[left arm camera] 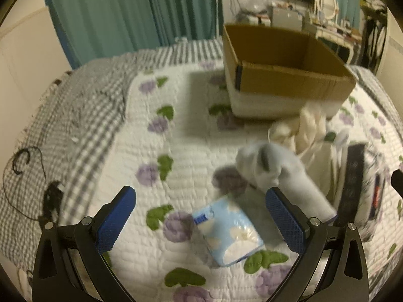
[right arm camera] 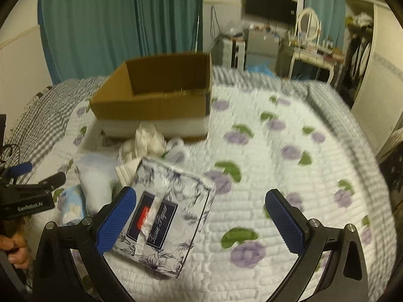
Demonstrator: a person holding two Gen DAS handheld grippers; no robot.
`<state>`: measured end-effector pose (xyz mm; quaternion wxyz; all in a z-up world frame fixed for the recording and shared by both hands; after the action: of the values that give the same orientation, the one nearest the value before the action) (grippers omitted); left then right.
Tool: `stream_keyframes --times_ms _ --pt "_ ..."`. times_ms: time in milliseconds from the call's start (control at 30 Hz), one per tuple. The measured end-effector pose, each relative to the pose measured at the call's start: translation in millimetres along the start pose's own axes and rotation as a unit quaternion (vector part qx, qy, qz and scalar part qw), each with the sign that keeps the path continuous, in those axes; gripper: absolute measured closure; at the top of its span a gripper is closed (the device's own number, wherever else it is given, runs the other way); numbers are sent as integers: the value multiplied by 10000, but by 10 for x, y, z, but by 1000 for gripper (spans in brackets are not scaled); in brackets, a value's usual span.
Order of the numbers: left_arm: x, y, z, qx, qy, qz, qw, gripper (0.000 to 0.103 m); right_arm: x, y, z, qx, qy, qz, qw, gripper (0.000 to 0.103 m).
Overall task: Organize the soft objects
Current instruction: 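Grasp the blue tissue pack with left tool while right tool grasps floral tissue pack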
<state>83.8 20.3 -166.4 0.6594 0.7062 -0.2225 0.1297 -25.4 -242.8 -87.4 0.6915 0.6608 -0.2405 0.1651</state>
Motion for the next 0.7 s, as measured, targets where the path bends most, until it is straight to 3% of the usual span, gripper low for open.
stream_keyframes --times_ms 167,533,700 --pt "-168 -218 62 181 -162 -190 9995 1 -95 -200 7 -25 -6 -203 9998 0" --pt "-400 -536 87 -52 25 -664 9978 1 -233 -415 -60 402 -157 -553 9975 0" --pt "-460 -580 142 -176 -16 -718 9973 17 -339 -506 -251 709 55 -810 9942 0"
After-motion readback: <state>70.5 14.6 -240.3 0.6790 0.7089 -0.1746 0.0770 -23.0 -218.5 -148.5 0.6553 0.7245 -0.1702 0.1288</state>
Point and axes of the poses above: each gripper's, at about its wrist camera, not at the fingertips, and y roughly against the way its jaws point, z to its right, x to its top, the point moved 8 cm from there along -y, roughly the way its jaws point, and after that the axes turned 9 degrees about -z, right-handed, at the moved point
